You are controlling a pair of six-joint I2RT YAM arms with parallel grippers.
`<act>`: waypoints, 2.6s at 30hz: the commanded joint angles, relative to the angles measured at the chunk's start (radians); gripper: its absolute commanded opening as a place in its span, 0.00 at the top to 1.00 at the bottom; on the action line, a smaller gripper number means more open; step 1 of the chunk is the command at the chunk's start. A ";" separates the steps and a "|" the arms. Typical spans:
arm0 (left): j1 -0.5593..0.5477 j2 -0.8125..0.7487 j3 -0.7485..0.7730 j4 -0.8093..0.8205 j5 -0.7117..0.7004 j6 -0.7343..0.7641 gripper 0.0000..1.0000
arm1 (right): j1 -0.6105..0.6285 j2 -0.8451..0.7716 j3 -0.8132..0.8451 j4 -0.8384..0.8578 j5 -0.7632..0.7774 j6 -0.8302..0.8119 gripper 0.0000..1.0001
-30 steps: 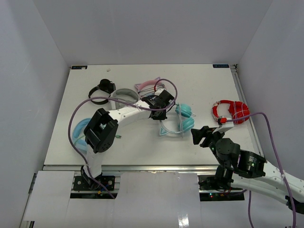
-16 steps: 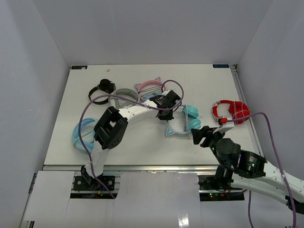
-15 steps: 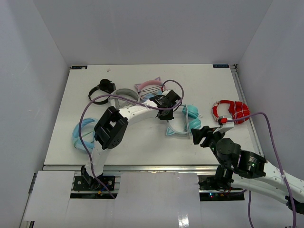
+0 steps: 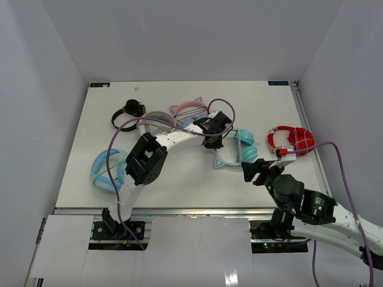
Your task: Wrap the headphones
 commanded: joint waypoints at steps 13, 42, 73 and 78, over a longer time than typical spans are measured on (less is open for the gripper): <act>0.000 0.029 0.102 0.017 0.020 -0.010 0.80 | 0.000 -0.030 0.003 -0.010 0.046 0.022 0.33; 0.003 -0.076 0.031 0.016 -0.028 0.008 0.26 | 0.002 -0.014 0.006 -0.010 0.052 0.019 0.33; -0.010 -1.531 -1.035 0.323 -0.020 0.159 0.02 | 0.000 0.263 0.130 0.059 0.039 -0.059 0.10; -0.017 -1.573 -1.124 0.366 -0.072 0.163 0.02 | 0.000 0.292 0.120 0.081 0.021 -0.068 0.10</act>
